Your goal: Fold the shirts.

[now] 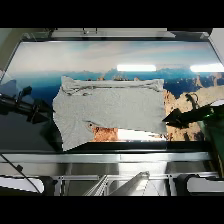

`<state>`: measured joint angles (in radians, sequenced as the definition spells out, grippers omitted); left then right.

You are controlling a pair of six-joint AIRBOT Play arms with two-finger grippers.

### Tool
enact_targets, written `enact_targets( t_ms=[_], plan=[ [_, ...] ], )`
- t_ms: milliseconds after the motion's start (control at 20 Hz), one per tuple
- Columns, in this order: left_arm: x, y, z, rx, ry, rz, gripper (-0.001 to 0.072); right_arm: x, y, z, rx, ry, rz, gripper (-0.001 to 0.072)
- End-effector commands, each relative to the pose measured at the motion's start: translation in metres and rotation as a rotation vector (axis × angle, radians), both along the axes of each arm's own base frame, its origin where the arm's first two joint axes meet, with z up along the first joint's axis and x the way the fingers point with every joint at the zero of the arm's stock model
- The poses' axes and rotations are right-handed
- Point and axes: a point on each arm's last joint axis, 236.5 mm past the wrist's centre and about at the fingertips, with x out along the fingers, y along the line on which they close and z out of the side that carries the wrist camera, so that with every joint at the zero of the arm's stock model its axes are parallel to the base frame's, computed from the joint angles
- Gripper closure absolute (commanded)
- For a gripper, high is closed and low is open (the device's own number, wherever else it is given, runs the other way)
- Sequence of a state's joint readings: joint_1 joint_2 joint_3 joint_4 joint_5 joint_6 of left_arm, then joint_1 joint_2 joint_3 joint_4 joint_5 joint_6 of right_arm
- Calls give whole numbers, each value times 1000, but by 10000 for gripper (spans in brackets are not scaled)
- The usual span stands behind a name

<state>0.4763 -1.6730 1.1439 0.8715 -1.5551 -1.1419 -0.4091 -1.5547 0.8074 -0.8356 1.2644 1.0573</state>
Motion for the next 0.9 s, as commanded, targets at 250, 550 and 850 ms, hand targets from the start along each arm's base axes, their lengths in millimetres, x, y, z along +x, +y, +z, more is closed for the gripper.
enact_targets(
  t_ms=[250,550,850],
  plan=[
    [-13,-29,-36,58,-43,22,18,16,43,-7,87,-129,-77,407],
    [-24,-76,-55,47,1,-119,19,19,46,-3,109,-133,-87,418],
    [-50,-96,-41,-37,59,-231,689,5,55,11,186,-101,-43,700]
  ],
)
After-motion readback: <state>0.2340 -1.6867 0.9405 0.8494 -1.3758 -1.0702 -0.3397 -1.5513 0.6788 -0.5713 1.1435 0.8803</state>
